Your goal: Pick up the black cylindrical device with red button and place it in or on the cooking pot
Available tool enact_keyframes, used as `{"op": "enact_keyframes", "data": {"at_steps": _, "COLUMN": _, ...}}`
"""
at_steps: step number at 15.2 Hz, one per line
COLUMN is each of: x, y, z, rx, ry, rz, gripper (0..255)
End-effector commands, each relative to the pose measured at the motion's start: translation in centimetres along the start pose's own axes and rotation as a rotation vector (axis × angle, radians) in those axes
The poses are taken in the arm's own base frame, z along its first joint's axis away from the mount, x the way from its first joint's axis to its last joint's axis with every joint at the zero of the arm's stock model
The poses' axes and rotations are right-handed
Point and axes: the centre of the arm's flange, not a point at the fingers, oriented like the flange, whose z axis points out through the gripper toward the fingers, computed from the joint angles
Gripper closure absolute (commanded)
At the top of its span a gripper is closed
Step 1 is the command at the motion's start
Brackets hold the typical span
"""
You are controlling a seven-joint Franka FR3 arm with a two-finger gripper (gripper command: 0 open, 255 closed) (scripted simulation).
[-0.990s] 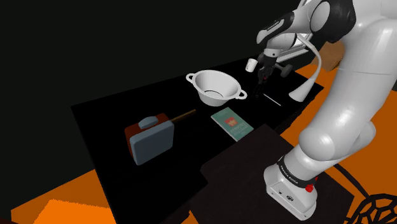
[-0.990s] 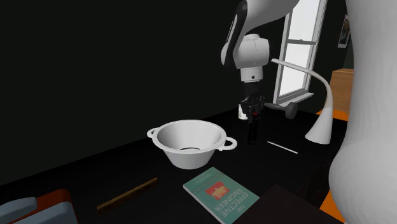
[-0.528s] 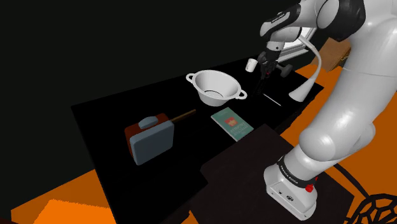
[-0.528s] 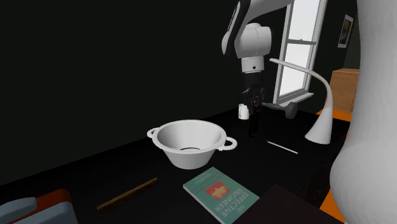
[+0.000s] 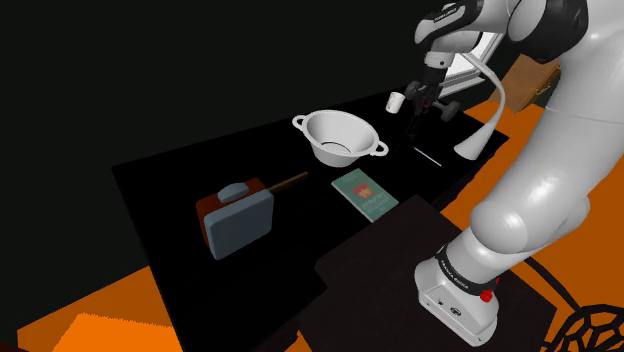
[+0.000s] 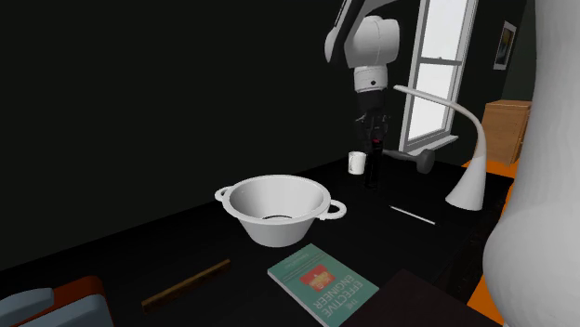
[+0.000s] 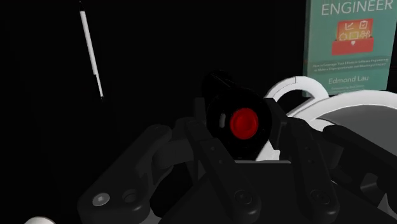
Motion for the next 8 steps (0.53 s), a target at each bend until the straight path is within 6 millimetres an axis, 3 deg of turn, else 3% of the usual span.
{"op": "enact_keyframes", "data": {"at_steps": 1, "x": -0.2, "y": 0.0, "z": -1.1, "rx": 0.0, "ry": 0.0, "rz": 0.0, "gripper": 255}}
{"op": "enact_keyframes", "data": {"at_steps": 6, "x": -0.7, "y": 0.0, "z": -3.6, "rx": 0.0, "ry": 0.0, "rz": 0.0, "gripper": 255}}
{"op": "enact_keyframes", "data": {"at_steps": 8, "x": 0.8, "y": -2.1, "z": -4.3, "rx": 0.0, "ry": 0.0, "rz": 0.0, "gripper": 255}}
